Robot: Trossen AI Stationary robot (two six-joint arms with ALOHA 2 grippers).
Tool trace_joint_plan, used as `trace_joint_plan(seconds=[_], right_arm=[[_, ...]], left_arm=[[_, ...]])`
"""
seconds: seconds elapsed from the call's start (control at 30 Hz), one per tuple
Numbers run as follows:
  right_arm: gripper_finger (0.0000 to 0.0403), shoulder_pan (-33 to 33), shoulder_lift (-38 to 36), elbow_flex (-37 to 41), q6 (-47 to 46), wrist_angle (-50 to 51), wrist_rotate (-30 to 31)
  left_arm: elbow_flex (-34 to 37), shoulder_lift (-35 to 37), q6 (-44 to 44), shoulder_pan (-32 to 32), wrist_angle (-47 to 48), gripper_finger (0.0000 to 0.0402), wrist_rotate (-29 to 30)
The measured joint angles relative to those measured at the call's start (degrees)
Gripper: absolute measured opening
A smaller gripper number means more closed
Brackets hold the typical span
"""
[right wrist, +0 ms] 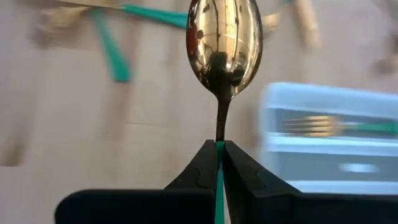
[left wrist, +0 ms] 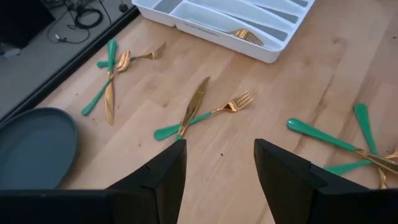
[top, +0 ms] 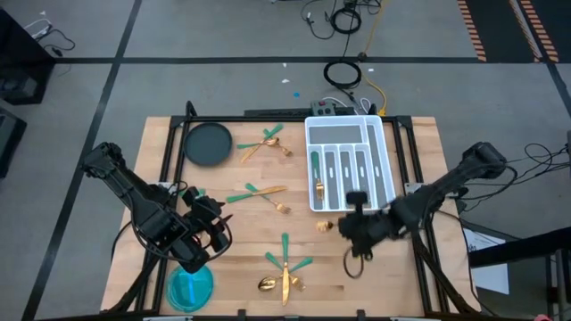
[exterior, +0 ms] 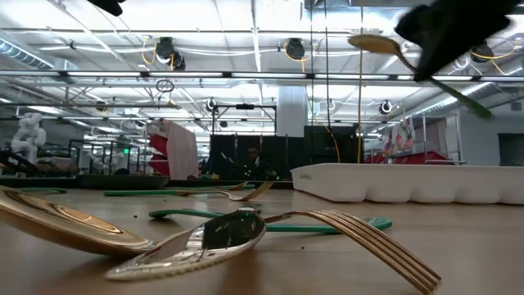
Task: Sort silverware
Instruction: Put the green spoon into the white silverware organizer
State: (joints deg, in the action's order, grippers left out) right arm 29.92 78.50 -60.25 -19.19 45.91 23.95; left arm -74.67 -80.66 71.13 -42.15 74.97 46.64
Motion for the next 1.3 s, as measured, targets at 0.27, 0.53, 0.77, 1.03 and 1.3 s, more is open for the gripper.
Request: trace_joint_plan(seconds=[0.27, 0.53, 0.77, 1.03, 1.3], right_arm=[[0.0, -10.61, 1.62, -17.35, 34.35, 25.84, 11.28], [0.0, -17.09, 3.87, -18.55, 78.27, 30.67, 15.38], [0.0, -22.86, 6.28, -18.51, 100.14, 30.68, 14.51], [0.0, -29.1, 7.67, -11.58, 115.47, 16.98, 2.41], [0.0, -33.87, 7.67, -0.9, 120.53, 5.73, -4.62]], left_arm=[[0.0, 0.0, 0.13, 0.02, 0.14, 0.0196, 3.09], [0.0, 0.0, 0.57, 0.02, 0.14, 0.0196, 6.25], [0.0, -0.17, 0.61, 0.81, 0.13, 0.0196, 8.75], [0.0, -1.32, 0.61, 1.68, 0.55, 0.0196, 9.03], [0.0, -2.59, 4.27, 1.73, 0.82, 0.0196, 9.31]])
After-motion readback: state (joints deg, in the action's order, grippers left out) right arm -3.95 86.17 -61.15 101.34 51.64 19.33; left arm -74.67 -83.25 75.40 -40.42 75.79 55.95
